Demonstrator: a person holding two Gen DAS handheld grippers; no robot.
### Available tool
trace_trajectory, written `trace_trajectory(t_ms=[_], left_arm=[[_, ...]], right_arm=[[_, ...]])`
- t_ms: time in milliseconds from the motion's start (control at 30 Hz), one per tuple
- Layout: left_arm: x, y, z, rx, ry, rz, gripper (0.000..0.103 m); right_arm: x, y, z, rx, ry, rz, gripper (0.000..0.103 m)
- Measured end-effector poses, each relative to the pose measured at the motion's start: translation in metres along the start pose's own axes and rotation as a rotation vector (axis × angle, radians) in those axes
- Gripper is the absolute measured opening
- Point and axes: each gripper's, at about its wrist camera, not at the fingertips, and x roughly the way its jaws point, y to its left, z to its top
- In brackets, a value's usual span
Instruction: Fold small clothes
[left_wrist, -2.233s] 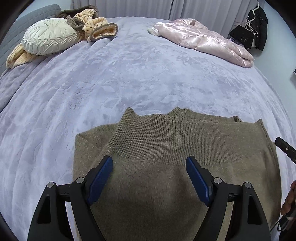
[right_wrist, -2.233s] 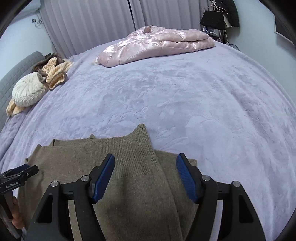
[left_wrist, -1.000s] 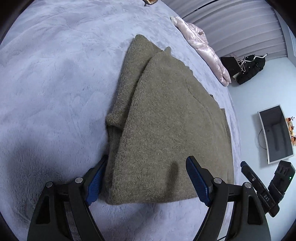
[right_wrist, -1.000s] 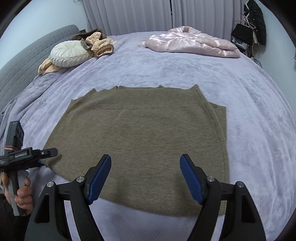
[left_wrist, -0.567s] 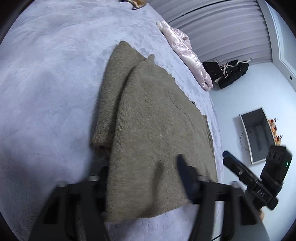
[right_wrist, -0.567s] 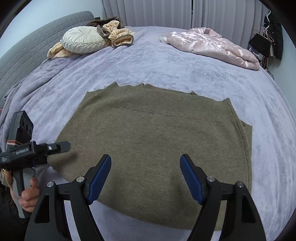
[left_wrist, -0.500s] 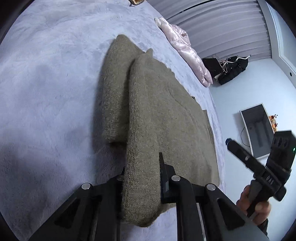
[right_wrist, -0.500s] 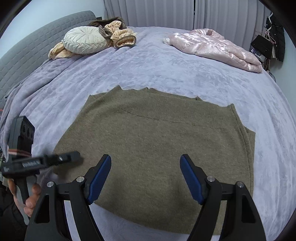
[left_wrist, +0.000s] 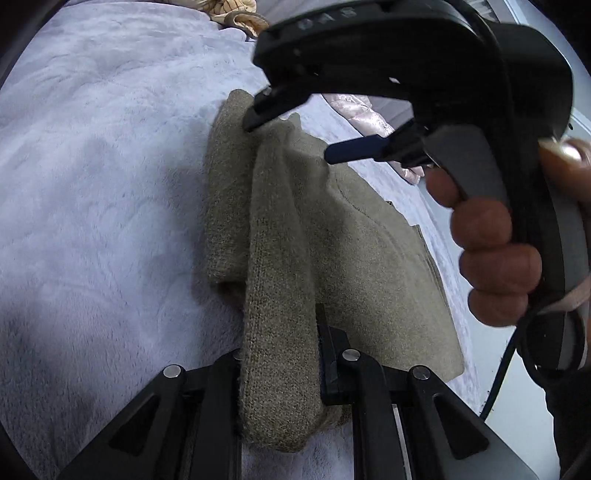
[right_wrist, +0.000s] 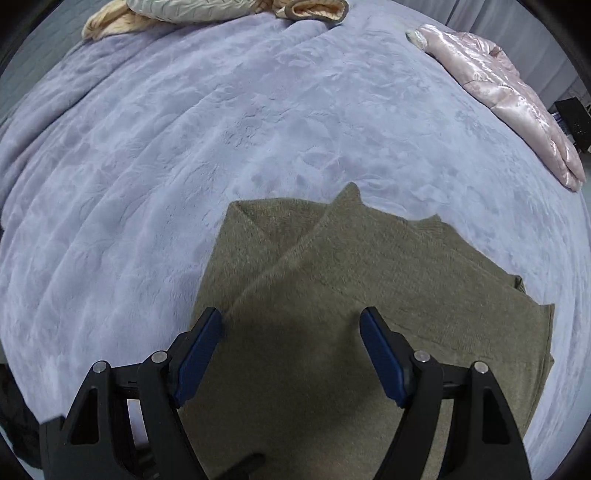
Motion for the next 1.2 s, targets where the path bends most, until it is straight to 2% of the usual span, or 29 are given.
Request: trace_trajectory(t_ms=[133, 267, 300, 333, 367, 400, 433, 467, 533, 633, 733, 967, 1200], left_arm=[[0.001, 0.003, 0.000, 0.002, 0.000, 0.006, 0.017], [0.002, 0.000, 0.000, 0.015, -0.003, 0.020, 0.017], [0.002, 0.000, 0.000, 0.017, -0.004, 0.021, 0.017], [0.001, -0.001, -0.001, 0.018, -0.004, 0.024, 0.017], [0.002, -0.003, -0.001, 0.018, -0.005, 0.029, 0.017], [0.000, -0.005, -0.001, 0.022, -0.009, 0.041, 0.017], [0.000, -0.010, -0.001, 0.029, -0.013, 0.056, 0.017], [-0.003, -0.018, -0.001, 0.043, -0.017, 0.083, 0.017], [-0.009, -0.035, -0.002, 0.089, -0.029, 0.135, 0.017], [-0.013, -0.054, -0.003, 0.128, -0.035, 0.195, 0.017], [-0.018, -0.065, -0.003, 0.123, -0.034, 0.213, 0.017], [-0.021, -0.118, -0.011, 0.224, -0.027, 0.296, 0.017], [-0.006, -0.185, -0.015, 0.333, -0.003, 0.397, 0.017]], right_arm=[[0.024, 0.016, 0.020, 0.059, 0.091, 0.066, 0.080], [0.037, 0.034, 0.028, 0.059, 0.120, 0.013, 0.089], [0.041, 0.040, 0.027, 0.036, 0.122, -0.034, 0.088], [0.044, 0.044, 0.026, 0.009, 0.118, -0.082, 0.082], [0.046, 0.048, 0.023, -0.020, 0.111, -0.120, 0.066], [0.047, 0.047, 0.022, -0.036, 0.109, -0.142, 0.057], [0.046, 0.040, 0.021, -0.022, 0.104, -0.140, 0.036], [0.042, 0.030, 0.021, 0.004, 0.099, -0.114, 0.026], [0.033, 0.009, 0.020, 0.053, 0.087, -0.016, 0.023], [0.019, -0.003, 0.014, 0.047, 0.039, 0.063, 0.023], [0.003, -0.008, 0.006, 0.015, -0.018, 0.098, 0.023], [-0.033, -0.029, 0.002, -0.031, -0.109, 0.175, 0.023], [-0.070, -0.079, -0.015, -0.023, -0.218, 0.252, 0.023]])
